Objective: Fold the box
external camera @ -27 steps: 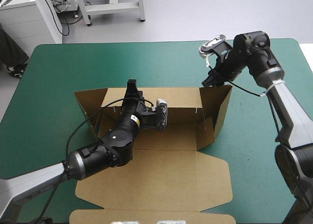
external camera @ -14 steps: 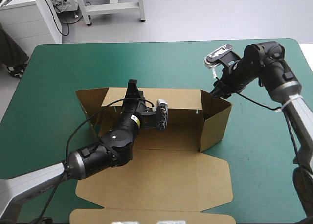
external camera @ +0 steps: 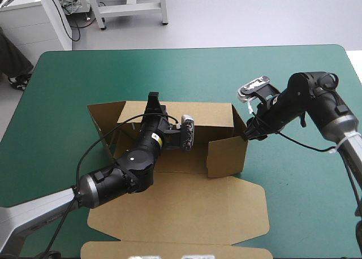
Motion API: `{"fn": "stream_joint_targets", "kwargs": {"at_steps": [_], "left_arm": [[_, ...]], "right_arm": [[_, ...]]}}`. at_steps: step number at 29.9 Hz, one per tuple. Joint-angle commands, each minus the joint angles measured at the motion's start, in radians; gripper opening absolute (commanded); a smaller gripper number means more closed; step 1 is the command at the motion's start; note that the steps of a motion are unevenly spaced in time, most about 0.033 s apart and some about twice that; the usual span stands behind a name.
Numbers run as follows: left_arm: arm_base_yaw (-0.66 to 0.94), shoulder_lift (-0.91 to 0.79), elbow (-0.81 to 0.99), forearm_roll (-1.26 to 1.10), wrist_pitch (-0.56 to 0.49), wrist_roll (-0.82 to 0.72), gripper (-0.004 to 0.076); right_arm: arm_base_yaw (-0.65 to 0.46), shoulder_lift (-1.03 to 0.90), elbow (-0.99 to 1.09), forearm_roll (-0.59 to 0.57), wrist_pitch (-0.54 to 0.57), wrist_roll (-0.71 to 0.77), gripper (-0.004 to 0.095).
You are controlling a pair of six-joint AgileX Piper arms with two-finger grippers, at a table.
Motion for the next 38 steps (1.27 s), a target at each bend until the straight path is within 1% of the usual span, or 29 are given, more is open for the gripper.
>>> {"fn": "stream_joint_targets", "kwargs": {"at_steps": [1,3,6,10,12,15,18,21,23,26,28,30,35,38], "left_arm": [[-0.009,-0.022,-0.015,-0.024,-0.069,-0.018,-0.0008],[-0.009,-0.022,-0.015,-0.024,-0.073,-0.018,-0.0008],[-0.009,-0.022,-0.015,-0.022,-0.075,-0.018,-0.0008],[-0.009,-0.022,-0.015,-0.022,-0.087,-0.018,-0.0008],[-0.009,-0.022,-0.015,-0.022,-0.089,-0.018,-0.0008],[-0.009,-0.022,-0.015,-0.022,-0.096,-0.018,-0.0008],[-0.009,-0.022,-0.015,-0.022,-0.106,-0.018,-0.0008],[-0.009,-0.022,-0.015,-0.022,-0.108,-0.018,-0.0008],[-0.009,-0.022,-0.015,-0.022,-0.108,-0.018,-0.0008],[-0.009,-0.022,-0.015,-0.016,-0.1,-0.018,-0.0008],[-0.009,-0.022,-0.015,-0.006,-0.093,-0.018,-0.0008],[-0.009,-0.022,-0.015,0.01,-0.092,-0.025,-0.0008],[-0.009,-0.022,-0.017,0.058,-0.092,-0.081,-0.0008],[-0.009,-0.022,-0.017,0.062,-0.092,-0.082,-0.0008]], "right_arm": [[-0.002,-0.089,0.015,0.075,0.015,-0.018,0.0471],[0.003,-0.111,0.048,0.099,0.015,-0.036,0.0471],[0.041,-0.13,0.09,0.089,0.008,-0.036,0.0471],[0.109,-0.133,0.122,0.083,-0.04,-0.027,0.0471],[0.133,-0.133,0.122,0.065,-0.068,0.013,0.0471],[0.172,-0.133,0.122,0.016,-0.13,0.116,0.0471],[0.208,-0.133,0.122,0.016,-0.183,0.173,0.0469],[0.25,-0.133,0.122,0.011,-0.267,0.227,0.0444],[0.278,-0.133,0.122,-0.024,-0.3,0.275,0.044],[0.317,-0.133,0.122,-0.185,-0.305,0.413,0.0439],[0.329,-0.133,0.122,-0.288,-0.319,0.535,0.0439],[0.332,-0.133,0.123,-0.325,-0.341,0.602,0.0437],[0.336,-0.133,0.193,-0.294,-0.405,0.596,0.043],[0.336,-0.133,0.26,-0.263,-0.493,0.597,0.043]]}}
